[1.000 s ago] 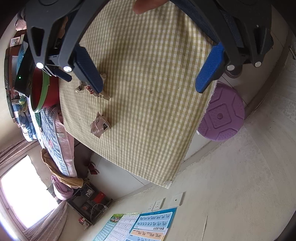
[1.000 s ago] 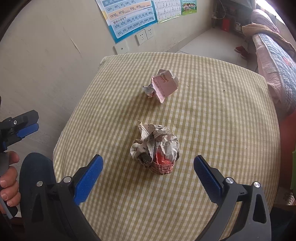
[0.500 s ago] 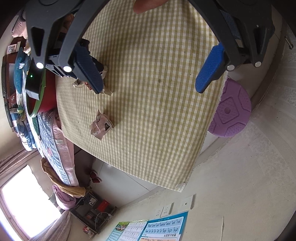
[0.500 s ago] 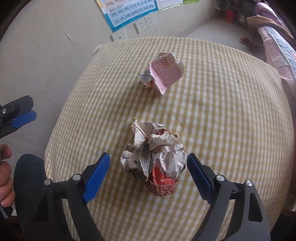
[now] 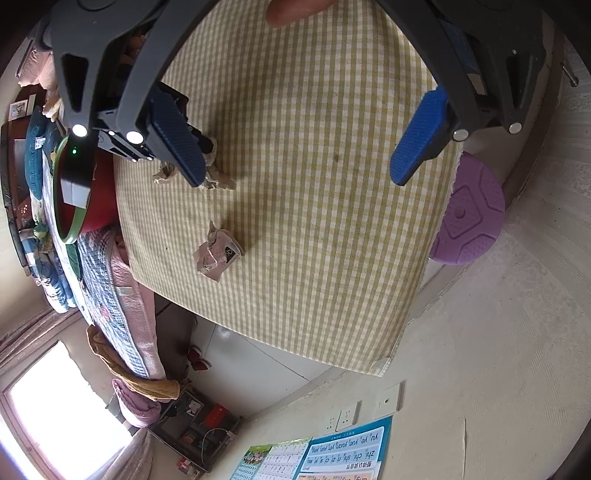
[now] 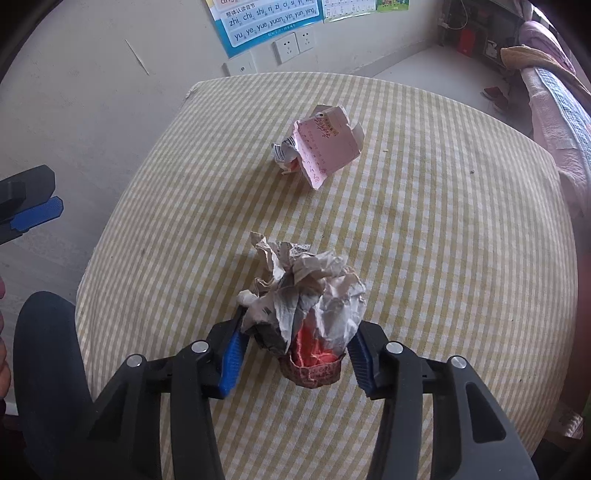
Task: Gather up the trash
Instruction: 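Grasp the crumpled red-silver wrapper with the right tool, then grasp the pink paper scrap with the left tool while the right tool holds the wrapper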
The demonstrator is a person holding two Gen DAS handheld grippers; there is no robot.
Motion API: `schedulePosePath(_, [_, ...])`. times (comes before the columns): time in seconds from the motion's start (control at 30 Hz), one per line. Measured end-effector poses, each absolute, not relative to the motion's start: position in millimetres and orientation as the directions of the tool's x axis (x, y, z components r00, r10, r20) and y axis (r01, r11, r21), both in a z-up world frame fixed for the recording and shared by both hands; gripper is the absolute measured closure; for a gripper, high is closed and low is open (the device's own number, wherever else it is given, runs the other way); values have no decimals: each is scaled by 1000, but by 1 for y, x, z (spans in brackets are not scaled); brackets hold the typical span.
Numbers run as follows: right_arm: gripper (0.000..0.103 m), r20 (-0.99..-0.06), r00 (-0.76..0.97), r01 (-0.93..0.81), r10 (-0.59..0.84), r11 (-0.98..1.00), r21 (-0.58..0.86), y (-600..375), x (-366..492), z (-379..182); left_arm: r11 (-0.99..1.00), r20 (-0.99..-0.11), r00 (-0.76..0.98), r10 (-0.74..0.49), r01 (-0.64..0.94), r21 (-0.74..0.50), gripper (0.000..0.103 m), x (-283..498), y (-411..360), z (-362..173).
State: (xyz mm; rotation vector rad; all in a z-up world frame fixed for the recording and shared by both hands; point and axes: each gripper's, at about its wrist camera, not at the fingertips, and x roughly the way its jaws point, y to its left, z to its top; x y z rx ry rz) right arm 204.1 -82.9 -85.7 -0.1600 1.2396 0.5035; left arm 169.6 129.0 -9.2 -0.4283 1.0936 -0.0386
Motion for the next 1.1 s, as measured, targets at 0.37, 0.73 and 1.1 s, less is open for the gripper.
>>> schedulePosePath(0.37, [56,-886,325,-405,332,895,187,-124,188,-30,925,-822,504,-265,-108,-365,6,170,90,22])
schedulePosePath(0.73, [56,-855,405,-317,323,927,200,-190,195,-6,943,-840,475,-260,-64,-328,6,205,52,14])
schedulePosePath(1.1, [56,-841,437,-254,320,940,226,-217,234,-15,962,-876,420,-235,-30,-272,6,257,28,-20])
